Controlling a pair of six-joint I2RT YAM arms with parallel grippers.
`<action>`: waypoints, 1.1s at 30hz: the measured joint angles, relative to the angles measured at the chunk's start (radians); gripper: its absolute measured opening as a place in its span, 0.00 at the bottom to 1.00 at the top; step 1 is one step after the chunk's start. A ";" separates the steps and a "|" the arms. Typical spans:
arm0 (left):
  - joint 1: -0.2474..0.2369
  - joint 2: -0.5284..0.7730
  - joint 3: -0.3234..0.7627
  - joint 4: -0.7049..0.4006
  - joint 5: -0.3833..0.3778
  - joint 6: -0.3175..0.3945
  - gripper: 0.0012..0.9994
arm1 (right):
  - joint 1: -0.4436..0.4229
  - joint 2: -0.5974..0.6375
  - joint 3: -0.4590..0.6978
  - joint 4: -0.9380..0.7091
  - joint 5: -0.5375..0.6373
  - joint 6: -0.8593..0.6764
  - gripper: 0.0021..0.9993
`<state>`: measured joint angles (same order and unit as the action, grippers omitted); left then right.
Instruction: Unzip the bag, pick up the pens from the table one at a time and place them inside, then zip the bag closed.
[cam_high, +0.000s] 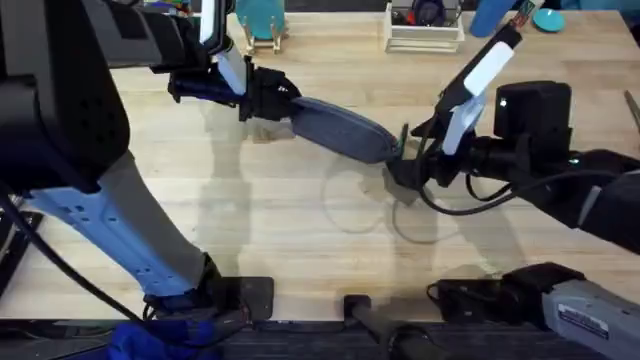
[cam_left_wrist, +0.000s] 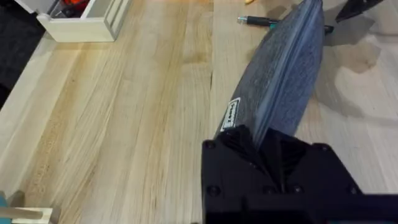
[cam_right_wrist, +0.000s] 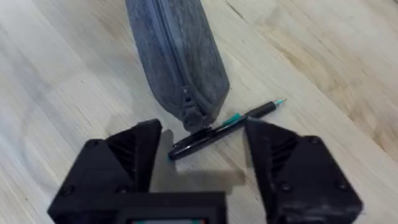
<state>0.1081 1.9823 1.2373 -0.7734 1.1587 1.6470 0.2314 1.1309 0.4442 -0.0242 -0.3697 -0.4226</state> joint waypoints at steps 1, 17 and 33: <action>0.000 0.000 0.000 0.000 0.000 0.000 0.04 | 0.000 0.000 0.000 0.000 -0.001 0.001 0.78; 0.000 0.000 0.000 0.000 0.000 0.000 0.04 | -0.001 0.042 0.000 0.039 -0.025 0.004 0.50; 0.000 0.000 0.000 0.000 0.000 0.000 0.04 | -0.003 0.061 0.000 0.047 -0.046 0.004 0.03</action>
<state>0.1081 1.9823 1.2373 -0.7731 1.1584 1.6470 0.2283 1.1915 0.4438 0.0227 -0.4152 -0.4191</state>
